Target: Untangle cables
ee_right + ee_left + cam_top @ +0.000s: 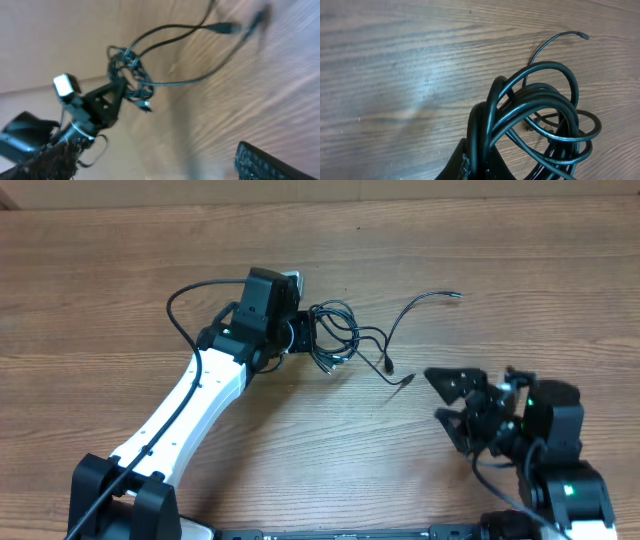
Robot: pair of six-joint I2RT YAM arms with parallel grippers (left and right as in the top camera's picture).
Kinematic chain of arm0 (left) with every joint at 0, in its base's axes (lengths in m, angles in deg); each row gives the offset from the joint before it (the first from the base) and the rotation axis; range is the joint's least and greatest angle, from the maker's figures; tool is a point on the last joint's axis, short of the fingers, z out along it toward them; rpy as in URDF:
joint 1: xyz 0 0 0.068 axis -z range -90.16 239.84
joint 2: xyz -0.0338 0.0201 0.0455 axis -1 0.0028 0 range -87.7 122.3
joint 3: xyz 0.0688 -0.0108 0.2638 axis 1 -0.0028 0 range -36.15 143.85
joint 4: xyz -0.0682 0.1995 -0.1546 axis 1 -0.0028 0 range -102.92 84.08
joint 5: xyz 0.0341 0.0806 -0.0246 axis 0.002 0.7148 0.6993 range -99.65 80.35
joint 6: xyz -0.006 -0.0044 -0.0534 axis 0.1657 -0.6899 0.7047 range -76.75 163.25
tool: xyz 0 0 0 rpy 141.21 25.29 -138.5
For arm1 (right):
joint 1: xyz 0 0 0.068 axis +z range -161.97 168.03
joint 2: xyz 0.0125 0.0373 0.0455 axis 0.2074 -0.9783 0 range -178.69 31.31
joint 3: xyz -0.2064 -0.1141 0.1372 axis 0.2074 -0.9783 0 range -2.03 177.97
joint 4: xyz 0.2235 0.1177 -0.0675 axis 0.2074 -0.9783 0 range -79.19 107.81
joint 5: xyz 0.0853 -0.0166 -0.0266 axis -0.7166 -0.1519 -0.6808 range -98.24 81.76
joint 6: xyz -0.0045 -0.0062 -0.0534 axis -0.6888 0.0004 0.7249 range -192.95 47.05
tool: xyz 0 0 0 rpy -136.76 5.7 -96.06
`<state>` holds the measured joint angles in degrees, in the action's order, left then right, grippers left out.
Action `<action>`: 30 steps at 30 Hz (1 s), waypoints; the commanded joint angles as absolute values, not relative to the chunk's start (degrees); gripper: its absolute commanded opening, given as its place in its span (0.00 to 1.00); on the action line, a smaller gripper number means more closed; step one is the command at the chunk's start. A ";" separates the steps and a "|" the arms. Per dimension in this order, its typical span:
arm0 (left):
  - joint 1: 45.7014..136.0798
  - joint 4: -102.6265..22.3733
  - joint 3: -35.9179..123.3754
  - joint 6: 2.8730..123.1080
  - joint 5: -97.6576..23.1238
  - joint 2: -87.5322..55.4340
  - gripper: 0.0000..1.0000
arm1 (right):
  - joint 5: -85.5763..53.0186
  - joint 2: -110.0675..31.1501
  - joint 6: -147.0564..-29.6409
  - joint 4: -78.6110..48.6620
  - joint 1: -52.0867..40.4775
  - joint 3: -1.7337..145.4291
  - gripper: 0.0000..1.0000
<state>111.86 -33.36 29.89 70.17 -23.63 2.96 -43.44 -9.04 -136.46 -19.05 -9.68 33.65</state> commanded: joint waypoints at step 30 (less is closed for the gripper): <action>120.67 -31.55 31.20 63.55 -24.35 2.39 0.04 | -35.20 -39.56 -173.68 3.02 1.53 35.34 1.00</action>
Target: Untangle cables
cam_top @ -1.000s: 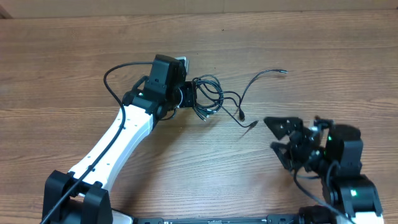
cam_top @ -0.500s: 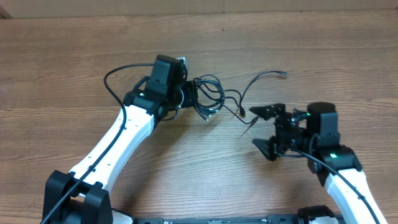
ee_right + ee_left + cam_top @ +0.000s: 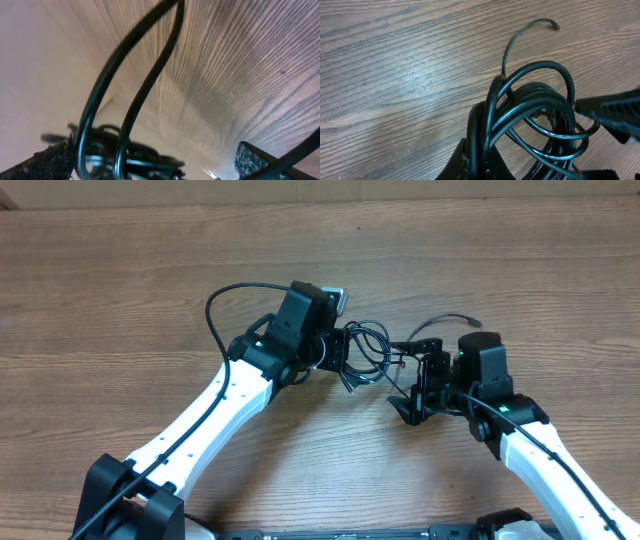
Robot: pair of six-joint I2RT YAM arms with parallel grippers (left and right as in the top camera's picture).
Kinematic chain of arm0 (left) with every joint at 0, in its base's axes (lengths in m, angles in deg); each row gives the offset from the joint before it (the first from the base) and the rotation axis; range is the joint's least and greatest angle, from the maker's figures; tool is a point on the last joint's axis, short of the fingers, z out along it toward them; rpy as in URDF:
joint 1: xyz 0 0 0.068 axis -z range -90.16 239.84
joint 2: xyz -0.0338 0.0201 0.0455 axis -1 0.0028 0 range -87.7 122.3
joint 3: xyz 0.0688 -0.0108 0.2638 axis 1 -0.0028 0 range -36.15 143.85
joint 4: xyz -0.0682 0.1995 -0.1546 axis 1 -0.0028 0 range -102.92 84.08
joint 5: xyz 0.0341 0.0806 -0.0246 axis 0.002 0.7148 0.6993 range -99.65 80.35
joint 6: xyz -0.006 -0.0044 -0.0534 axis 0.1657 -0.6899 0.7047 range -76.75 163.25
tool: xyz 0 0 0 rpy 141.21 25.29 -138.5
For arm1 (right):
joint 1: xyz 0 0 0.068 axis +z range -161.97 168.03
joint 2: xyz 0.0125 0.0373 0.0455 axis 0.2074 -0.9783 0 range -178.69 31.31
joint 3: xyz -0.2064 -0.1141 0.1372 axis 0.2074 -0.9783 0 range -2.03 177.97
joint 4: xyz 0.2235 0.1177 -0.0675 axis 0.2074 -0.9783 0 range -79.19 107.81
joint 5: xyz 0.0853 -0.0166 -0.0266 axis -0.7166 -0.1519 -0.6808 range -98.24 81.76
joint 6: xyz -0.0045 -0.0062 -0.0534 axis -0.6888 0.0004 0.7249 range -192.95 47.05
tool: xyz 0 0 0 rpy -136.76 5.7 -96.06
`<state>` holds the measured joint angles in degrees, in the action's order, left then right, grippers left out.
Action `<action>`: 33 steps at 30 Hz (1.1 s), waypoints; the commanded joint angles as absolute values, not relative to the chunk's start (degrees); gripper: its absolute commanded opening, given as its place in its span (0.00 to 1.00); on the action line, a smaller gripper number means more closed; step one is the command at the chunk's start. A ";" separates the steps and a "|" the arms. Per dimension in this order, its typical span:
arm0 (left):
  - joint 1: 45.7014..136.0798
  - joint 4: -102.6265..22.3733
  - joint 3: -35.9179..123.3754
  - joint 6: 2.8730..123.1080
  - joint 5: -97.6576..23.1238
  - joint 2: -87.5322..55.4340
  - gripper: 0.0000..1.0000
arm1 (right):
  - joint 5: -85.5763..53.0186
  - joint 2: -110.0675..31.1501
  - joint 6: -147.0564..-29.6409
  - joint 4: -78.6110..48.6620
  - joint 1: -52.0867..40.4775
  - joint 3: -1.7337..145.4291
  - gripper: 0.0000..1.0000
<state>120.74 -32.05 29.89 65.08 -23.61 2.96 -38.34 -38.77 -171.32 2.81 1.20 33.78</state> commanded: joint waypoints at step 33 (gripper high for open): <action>120.52 -35.11 31.18 56.25 -12.77 -0.72 0.36 | -42.98 -40.87 -136.04 -1.06 1.53 35.34 0.04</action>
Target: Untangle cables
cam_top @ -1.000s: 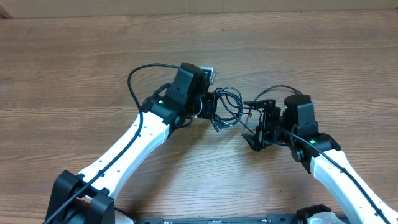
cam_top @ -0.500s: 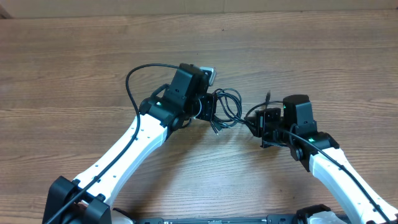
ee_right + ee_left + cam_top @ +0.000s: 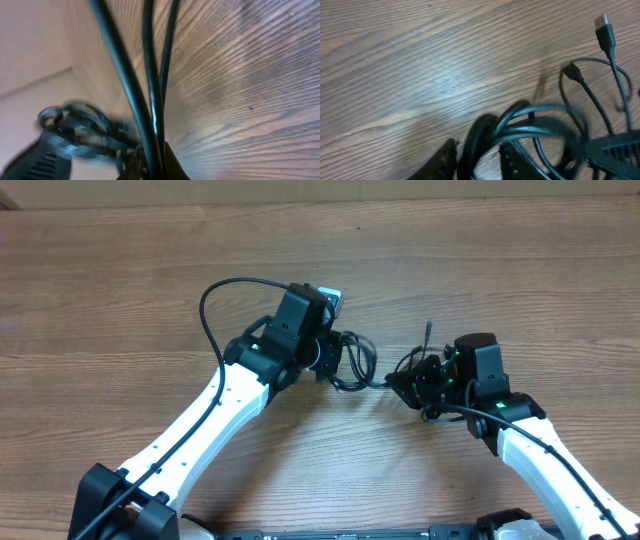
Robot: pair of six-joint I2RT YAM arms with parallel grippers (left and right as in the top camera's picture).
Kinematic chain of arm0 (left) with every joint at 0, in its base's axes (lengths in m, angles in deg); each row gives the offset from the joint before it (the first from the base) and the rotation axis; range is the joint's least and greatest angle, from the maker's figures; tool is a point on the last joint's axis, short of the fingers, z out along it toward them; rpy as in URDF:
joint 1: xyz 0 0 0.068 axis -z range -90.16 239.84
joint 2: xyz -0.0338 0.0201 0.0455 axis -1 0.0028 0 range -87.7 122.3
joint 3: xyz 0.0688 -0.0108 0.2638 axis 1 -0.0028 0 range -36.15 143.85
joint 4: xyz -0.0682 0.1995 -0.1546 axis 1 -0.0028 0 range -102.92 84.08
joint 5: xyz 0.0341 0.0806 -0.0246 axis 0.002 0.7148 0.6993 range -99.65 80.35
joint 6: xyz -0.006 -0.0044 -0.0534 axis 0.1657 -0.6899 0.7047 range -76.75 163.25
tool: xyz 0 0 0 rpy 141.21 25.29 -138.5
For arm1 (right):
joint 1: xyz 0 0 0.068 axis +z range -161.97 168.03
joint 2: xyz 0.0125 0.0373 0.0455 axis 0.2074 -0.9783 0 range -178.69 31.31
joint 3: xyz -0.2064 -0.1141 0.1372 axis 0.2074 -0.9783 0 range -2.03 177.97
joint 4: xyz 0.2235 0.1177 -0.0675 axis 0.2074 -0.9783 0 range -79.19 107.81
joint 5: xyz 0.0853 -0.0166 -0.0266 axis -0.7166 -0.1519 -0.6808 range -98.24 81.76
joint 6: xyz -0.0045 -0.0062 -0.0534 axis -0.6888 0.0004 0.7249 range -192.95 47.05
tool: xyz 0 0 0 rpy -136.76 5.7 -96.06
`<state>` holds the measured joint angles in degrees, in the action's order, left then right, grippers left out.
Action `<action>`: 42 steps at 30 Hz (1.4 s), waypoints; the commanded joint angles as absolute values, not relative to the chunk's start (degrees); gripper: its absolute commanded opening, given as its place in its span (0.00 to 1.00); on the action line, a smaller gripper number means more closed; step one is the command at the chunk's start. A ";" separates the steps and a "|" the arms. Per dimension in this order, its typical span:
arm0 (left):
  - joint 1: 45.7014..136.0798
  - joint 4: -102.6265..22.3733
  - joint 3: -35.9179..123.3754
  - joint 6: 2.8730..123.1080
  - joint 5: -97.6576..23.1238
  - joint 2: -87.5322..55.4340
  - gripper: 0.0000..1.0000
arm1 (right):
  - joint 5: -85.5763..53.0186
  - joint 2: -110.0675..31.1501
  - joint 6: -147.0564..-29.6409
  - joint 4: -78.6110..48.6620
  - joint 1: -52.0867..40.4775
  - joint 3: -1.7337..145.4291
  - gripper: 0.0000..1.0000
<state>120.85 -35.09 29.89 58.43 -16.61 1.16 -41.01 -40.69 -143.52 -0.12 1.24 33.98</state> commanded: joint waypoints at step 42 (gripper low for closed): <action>120.52 -35.96 31.18 56.09 -11.58 -0.72 1.00 | -38.85 -40.87 -135.45 -3.53 1.53 35.31 0.17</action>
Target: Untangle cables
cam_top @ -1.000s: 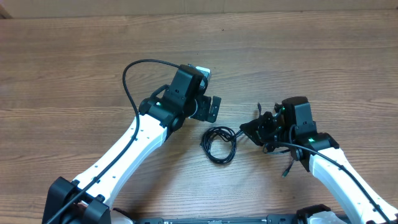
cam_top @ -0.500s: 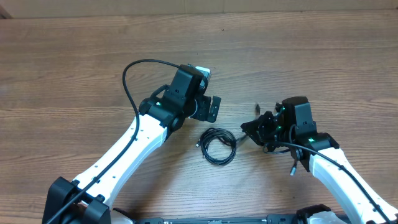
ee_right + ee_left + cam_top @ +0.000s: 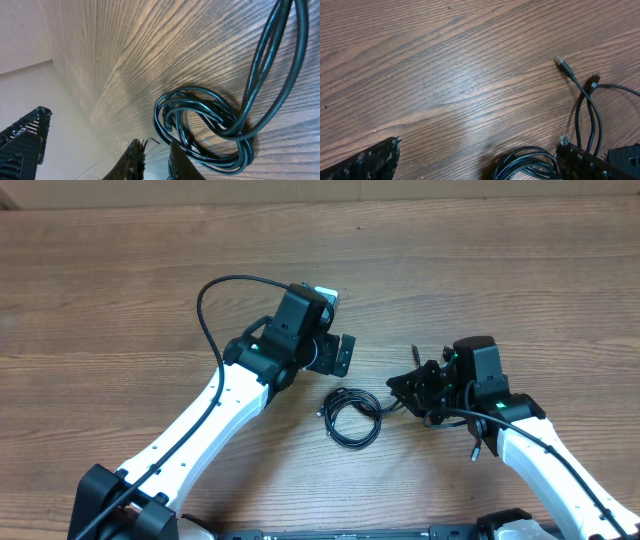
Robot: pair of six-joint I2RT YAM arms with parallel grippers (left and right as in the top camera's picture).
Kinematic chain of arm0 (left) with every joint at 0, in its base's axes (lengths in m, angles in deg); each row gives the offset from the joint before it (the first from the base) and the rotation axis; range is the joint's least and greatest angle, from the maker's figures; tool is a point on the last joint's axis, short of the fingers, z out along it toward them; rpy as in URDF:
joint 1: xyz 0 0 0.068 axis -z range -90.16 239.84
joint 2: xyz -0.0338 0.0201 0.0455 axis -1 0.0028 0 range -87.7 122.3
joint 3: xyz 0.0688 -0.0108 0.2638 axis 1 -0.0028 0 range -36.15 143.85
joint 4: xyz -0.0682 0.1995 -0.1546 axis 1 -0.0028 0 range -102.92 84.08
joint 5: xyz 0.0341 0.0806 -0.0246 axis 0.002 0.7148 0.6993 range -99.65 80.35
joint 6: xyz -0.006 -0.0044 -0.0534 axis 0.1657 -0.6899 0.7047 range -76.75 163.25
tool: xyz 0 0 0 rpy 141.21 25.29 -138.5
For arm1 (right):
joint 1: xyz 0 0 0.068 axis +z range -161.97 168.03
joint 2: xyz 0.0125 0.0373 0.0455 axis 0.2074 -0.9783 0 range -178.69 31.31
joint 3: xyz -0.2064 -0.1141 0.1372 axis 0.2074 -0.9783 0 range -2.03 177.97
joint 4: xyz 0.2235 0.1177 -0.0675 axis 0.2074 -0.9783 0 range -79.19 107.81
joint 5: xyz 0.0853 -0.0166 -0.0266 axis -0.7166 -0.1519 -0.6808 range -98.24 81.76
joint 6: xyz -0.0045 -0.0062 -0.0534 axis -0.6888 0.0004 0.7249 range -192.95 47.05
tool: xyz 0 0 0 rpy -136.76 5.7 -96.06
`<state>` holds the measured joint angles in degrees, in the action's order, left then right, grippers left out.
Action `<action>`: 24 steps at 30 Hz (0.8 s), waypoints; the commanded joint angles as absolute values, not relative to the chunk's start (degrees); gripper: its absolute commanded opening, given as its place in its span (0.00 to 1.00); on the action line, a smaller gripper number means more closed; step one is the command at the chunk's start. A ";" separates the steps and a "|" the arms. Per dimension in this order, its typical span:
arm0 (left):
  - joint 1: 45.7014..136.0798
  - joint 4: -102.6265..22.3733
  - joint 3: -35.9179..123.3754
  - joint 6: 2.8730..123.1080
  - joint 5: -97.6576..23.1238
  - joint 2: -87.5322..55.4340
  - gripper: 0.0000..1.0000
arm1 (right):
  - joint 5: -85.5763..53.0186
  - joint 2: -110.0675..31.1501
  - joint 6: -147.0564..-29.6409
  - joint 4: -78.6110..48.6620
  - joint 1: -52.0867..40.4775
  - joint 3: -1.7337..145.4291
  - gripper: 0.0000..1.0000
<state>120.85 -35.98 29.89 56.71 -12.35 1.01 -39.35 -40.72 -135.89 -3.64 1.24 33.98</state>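
A small coil of black cable (image 3: 352, 416) lies flat on the wooden table between the two arms; it also shows in the right wrist view (image 3: 200, 125). My left gripper (image 3: 335, 355) hangs open above and behind it, nothing between its fingers, the coil (image 3: 525, 162) low in its view. Two loose plug ends (image 3: 561, 61) lie beyond. My right gripper (image 3: 408, 388) sits just right of the coil, its jaws (image 3: 156, 160) a narrow slit apart with only wood showing between the tips. Two strands (image 3: 270, 65) run from the coil past that gripper.
The wooden table (image 3: 120, 260) stretches all round the coil. The left arm's own black lead (image 3: 215, 295) arches over the table behind its wrist. Another cable end (image 3: 478, 446) pokes out beside the right forearm.
The left gripper was shut on the coil and is now open and empty. The coil lies lower on the table. No strands show between the right jaws any more.
At first the left gripper held the tangled coil alone, the right arm far back and open. Then the open right gripper was at the trailing strands, then shut on them. Now the coil lies on the table, free of the left gripper.
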 commanded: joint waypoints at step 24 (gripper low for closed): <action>120.52 -35.98 31.18 56.07 -11.56 -0.72 1.00 | -38.78 -40.87 -122.03 -5.98 1.53 35.34 0.37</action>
